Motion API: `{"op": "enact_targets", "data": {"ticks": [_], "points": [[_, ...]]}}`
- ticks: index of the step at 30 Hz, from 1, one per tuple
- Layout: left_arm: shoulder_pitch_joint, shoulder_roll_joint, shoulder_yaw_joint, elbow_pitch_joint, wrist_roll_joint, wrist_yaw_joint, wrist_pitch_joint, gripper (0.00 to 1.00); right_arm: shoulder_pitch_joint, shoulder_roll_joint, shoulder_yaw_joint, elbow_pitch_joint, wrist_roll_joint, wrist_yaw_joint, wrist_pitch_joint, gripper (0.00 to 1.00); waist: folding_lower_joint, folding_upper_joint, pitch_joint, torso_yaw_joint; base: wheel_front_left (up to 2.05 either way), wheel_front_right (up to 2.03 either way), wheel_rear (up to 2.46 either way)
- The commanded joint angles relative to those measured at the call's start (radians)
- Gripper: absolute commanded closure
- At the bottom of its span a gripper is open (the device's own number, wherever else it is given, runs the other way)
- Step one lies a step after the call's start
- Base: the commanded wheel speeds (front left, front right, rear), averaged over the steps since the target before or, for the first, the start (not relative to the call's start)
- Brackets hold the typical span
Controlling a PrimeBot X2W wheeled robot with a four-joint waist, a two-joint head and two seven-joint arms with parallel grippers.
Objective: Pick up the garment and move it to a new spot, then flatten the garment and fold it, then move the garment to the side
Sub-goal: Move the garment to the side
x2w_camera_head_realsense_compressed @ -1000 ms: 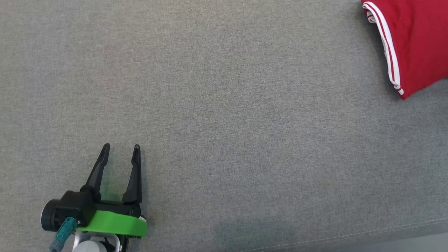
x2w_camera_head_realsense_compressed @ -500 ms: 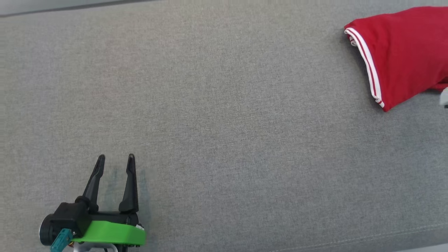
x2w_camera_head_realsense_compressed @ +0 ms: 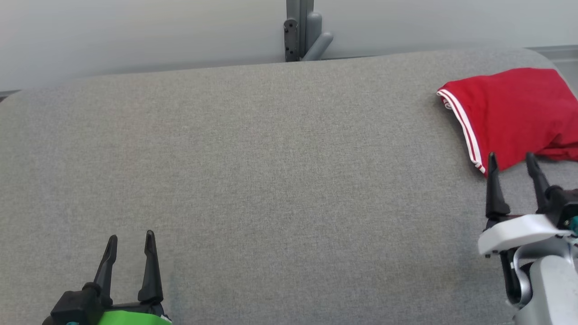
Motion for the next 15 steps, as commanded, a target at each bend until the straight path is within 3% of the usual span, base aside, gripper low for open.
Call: {"op": "enact_targets", "data": {"ticks": [1, 10, 15], "points": [[0.014, -0.001, 0.007, 0.009, -0.007, -0.003, -0.002, 0.00, 0.041, 0.029, -0.007, -0.010, -0.021, -0.001, -0.007, 0.00, 0.0000, 0.0040, -0.059, 0.013, 0.00, 0.00, 0.00], [0.005, -0.002, 0.032, 0.093, -0.018, -0.003, -0.002, 0.00, 0.189, 0.102, 0.047, -0.014, -0.152, -0.001, -0.012, 0.00, 0.0000, 0.0040, -0.094, 0.004, 0.00, 0.00, 0.00], [-0.009, -0.003, 0.033, 0.128, -0.015, -0.003, -0.002, 0.00, 0.225, 0.107, 0.069, -0.032, -0.116, -0.001, -0.012, 0.00, 0.0000, 0.0040, -0.099, 0.000, 0.00, 0.00, 0.00]]}}
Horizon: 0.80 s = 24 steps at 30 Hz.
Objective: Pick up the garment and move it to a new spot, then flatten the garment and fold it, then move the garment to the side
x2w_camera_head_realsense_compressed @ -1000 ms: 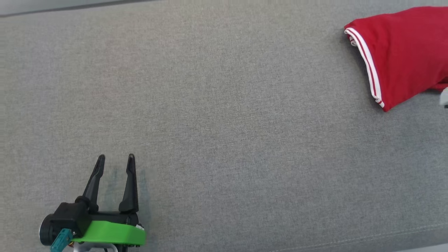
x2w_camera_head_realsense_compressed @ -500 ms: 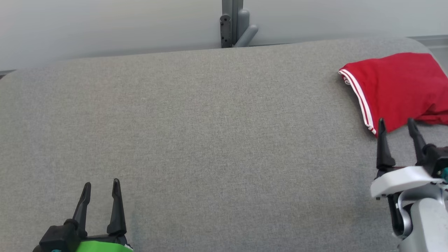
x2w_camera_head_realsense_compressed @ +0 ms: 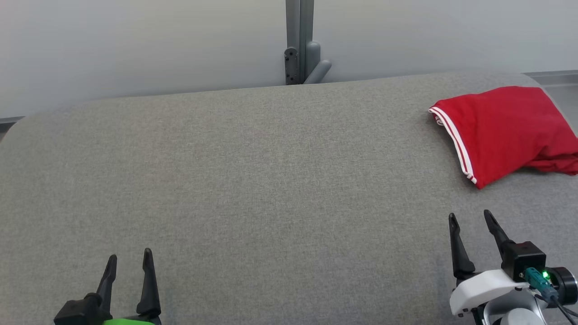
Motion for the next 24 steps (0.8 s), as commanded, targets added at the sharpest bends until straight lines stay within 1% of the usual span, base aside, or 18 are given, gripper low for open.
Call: {"op": "enact_targets", "data": {"ticks": [1, 9, 24], "points": [[-0.014, 0.000, 0.006, 0.010, 0.001, -0.003, -0.002, 0.00, 0.017, -0.001, 0.005, -0.007, 0.010, -0.001, -0.004, 0.00, 0.0000, 0.0040, -0.001, -0.003, 0.00, 0.00, 0.00], [0.010, 0.000, 0.059, 0.033, 0.011, 0.001, -0.002, 0.00, 0.022, 0.000, 0.023, -0.002, 0.021, -0.001, -0.004, 0.00, 0.0000, 0.0040, -0.017, -0.004, 0.00, 0.00, 0.00], [0.040, -0.001, 0.035, 0.026, -0.010, 0.000, -0.002, 0.00, 0.009, -0.001, 0.030, 0.012, 0.021, -0.001, -0.004, 0.00, 0.0000, 0.0040, -0.029, 0.025, 0.00, 0.00, 0.00]]}}
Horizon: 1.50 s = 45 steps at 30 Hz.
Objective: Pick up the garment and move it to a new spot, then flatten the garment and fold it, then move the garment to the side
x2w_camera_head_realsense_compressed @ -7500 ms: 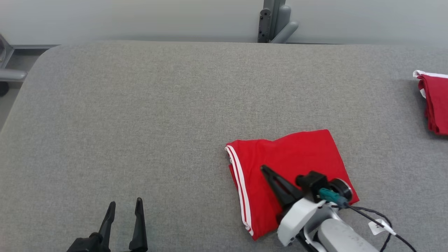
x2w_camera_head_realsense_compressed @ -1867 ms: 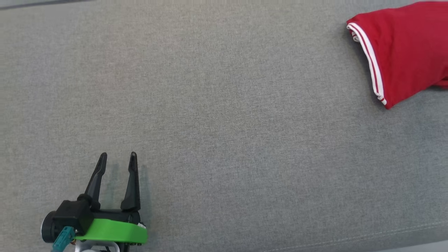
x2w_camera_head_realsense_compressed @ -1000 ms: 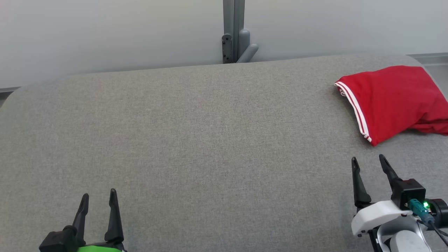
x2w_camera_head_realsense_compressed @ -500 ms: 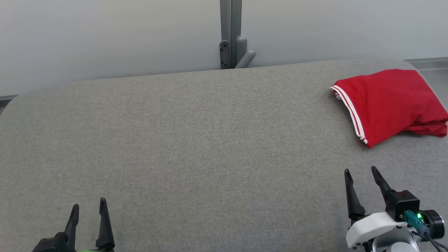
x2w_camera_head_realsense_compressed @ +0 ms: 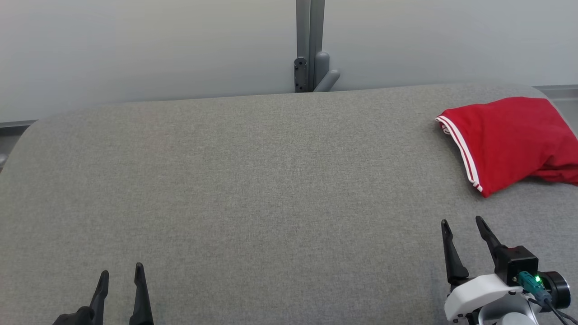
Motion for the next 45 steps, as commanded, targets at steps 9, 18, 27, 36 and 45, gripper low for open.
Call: {"op": "enact_targets", "data": {"ticks": [9, 18, 27, 36, 45], "points": [[0.019, 0.000, -0.001, -0.006, -0.013, -0.001, -0.002, 0.00, -0.013, -0.002, -0.006, 0.010, 0.010, -0.001, -0.004, 0.00, 0.0000, 0.0040, -0.004, 0.001, 0.00, 0.00, 0.00], [0.012, 0.000, -0.003, -0.012, -0.015, -0.002, -0.002, 0.00, -0.012, -0.001, 0.003, 0.015, 0.021, -0.001, -0.004, 0.00, 0.0000, 0.0040, 0.001, -0.001, 0.00, 0.00, 0.00], [0.008, 0.000, 0.000, -0.012, -0.009, 0.000, 0.000, 0.00, -0.009, 0.000, 0.005, 0.015, 0.022, 0.000, 0.000, 0.00, 0.0000, 0.0001, 0.003, -0.005, 0.00, 0.00, 0.00], [0.006, 0.000, -0.002, -0.014, -0.010, 0.000, 0.000, 0.00, -0.011, -0.001, 0.006, 0.013, 0.020, 0.000, 0.000, 0.00, 0.0000, 0.0003, 0.005, -0.004, 0.00, 0.00, 0.00], [-0.002, -0.009, -0.001, 0.039, -0.083, 0.000, 0.030, 1.00, 0.001, 0.011, -0.006, 0.068, 0.108, 0.001, 0.032, 1.00, 0.0000, 0.0002, 0.006, -0.004, 0.00, 0.00, 0.00]]}}
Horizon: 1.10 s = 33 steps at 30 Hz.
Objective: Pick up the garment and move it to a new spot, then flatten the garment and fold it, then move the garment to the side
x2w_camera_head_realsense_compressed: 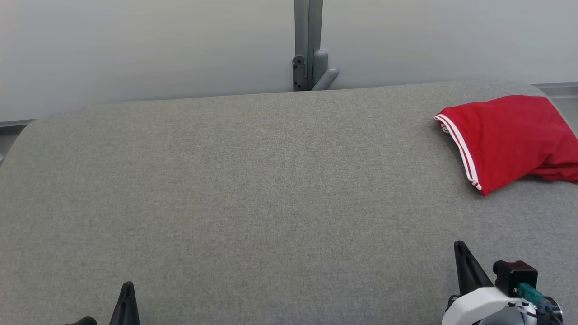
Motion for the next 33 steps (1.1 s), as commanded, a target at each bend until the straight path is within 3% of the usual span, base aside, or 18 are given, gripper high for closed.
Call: {"op": "enact_targets", "data": {"ticks": [1, 14, 33], "points": [[-0.022, 0.003, 0.004, -0.015, -0.036, 0.000, 0.006, 1.00, -0.023, -0.004, -0.007, -0.014, 0.041, 0.000, 0.009, 1.00, 0.0000, 0.0002, 0.000, 0.000, 0.00, 0.00, 0.00], [-0.063, 0.005, 0.008, -0.025, -0.271, 0.000, 0.069, 1.00, -0.035, -0.007, -0.009, -0.044, 0.321, 0.000, 0.066, 1.00, 0.0000, 0.0006, 0.001, 0.000, 0.00, 0.00, 0.00], [-0.109, 0.008, 0.014, -0.034, -0.522, -0.001, 0.139, 1.00, -0.056, -0.010, -0.020, -0.066, 0.617, -0.001, 0.135, 1.00, 0.0000, 0.0012, 0.002, 0.000, 0.00, 0.00, 0.00]]}}
